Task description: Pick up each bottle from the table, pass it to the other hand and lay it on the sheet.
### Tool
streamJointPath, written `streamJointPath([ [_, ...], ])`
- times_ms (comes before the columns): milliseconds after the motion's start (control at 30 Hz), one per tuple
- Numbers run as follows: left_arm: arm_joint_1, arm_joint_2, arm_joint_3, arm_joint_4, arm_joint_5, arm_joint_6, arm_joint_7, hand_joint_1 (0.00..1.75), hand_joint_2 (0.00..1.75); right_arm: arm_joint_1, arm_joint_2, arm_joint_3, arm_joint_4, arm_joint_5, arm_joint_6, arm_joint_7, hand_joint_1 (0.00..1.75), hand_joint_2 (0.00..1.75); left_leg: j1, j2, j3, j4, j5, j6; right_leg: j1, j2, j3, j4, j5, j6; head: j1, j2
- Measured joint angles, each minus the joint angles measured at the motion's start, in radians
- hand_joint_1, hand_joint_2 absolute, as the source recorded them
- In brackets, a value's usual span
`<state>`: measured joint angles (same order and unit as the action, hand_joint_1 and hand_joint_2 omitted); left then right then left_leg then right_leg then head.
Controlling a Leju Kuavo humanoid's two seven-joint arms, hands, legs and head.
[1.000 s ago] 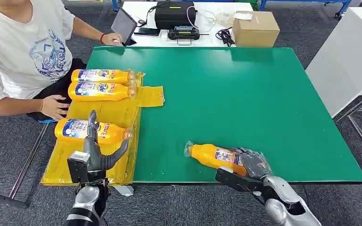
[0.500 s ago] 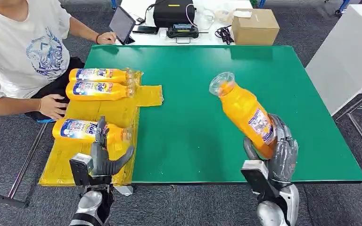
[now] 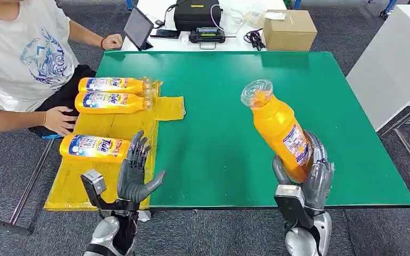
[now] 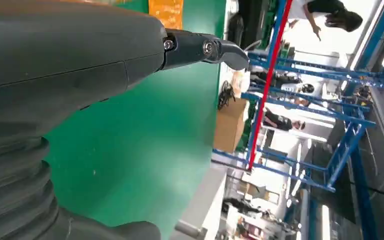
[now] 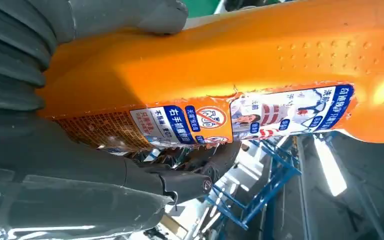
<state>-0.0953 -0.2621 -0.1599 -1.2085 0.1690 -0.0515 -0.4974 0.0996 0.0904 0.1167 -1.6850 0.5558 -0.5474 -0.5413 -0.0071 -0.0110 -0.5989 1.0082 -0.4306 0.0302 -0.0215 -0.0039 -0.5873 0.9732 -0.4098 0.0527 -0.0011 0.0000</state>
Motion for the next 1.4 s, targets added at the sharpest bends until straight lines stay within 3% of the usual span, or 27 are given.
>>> streamJointPath([
  [300,0.006,0.003,-0.037,-0.016,0.035,-0.076,0.019,0.00,1.75,-0.008,0.019,0.003,0.056,-0.008,0.059,-0.008,1.75,1.75,0.000,0.000,0.000,0.000,0.000,0.000,0.000,0.000,0.000,0.000,0.000,0.000,0.000,0.000],
  [467,0.004,0.004,-0.093,-0.022,0.024,-0.098,0.020,0.00,1.75,-0.042,0.076,0.064,0.219,0.005,0.077,-0.066,1.75,1.75,0.001,0.000,0.000,0.000,0.000,0.000,0.001,0.000,0.000,0.000,0.000,0.000,0.000,0.000],
  [733,-0.006,0.004,-0.122,-0.010,0.034,-0.114,0.042,0.00,1.75,-0.094,0.133,0.168,0.392,0.018,0.079,-0.077,1.75,1.75,0.001,0.000,-0.001,0.000,0.000,0.000,0.001,0.000,-0.001,0.000,0.000,0.000,0.000,0.000],
  [1000,-0.033,0.002,-0.125,0.056,0.055,-0.113,0.051,0.00,1.75,-0.152,0.188,0.316,0.590,0.027,0.009,-0.077,1.75,1.75,0.001,0.000,-0.001,0.000,0.000,0.000,0.001,0.000,-0.001,0.000,0.000,0.000,0.000,0.000],
  [1400,-0.046,0.002,-0.113,0.091,0.052,-0.106,0.073,0.00,1.75,-0.201,0.187,0.369,0.673,0.037,-0.008,-0.011,1.75,1.75,0.001,0.000,-0.001,0.000,0.000,0.000,0.000,0.000,-0.001,0.000,0.000,0.000,0.000,0.000],
])
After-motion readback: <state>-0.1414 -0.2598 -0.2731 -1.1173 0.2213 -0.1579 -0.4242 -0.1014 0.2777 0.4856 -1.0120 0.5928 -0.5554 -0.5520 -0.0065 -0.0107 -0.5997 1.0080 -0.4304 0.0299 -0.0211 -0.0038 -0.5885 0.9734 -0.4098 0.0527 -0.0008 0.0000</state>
